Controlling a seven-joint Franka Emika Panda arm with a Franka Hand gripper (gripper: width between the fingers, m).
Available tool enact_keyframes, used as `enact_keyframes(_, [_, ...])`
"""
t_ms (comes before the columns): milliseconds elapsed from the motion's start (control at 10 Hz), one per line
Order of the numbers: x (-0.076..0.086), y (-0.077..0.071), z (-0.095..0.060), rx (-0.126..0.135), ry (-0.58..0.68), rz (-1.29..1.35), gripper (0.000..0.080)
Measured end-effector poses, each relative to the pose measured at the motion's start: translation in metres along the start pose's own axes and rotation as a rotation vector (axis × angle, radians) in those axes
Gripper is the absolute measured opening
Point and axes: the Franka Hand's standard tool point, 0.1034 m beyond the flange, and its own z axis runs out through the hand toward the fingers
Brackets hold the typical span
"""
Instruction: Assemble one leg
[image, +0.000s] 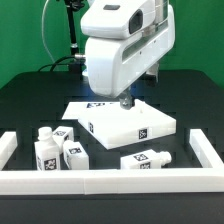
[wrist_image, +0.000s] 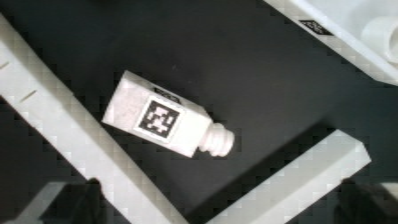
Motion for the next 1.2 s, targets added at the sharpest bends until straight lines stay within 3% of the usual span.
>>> enact_keyframes(900, [-0.001,-0.001,0.001,0.001,-0.002,0.000,0.0649])
enact_keyframes(1200, [-0.017,0.011,0.010,0.014,0.003,0.126,0.0649])
